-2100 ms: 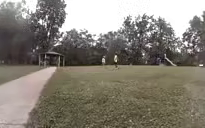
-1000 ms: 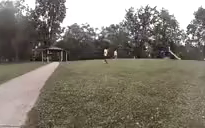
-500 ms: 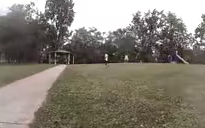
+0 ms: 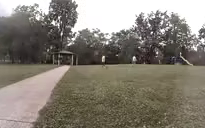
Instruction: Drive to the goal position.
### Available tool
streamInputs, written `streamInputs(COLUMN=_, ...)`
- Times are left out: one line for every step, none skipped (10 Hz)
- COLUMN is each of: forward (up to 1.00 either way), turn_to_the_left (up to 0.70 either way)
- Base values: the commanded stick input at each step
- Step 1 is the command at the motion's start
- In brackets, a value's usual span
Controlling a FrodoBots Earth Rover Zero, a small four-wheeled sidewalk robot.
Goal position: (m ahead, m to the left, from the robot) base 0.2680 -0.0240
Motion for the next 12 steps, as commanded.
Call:
streamInputs(forward=0.00, turn_to_the_left=0.70)
streamInputs(forward=0.00, turn_to_the_left=0.70)
streamInputs(forward=0.00, turn_to_the_left=0.70)
streamInputs(forward=0.00, turn_to_the_left=0.70)
streamInputs(forward=0.00, turn_to_the_left=0.70)
streamInputs(forward=0.00, turn_to_the_left=0.70)
streamInputs(forward=0.00, turn_to_the_left=0.70)
streamInputs(forward=0.00, turn_to_the_left=0.70)
streamInputs(forward=0.00, turn_to_the_left=0.70)
streamInputs(forward=0.00, turn_to_the_left=0.70)
streamInputs(forward=0.00, turn_to_the_left=0.26)
streamInputs(forward=0.00, turn_to_the_left=0.00)
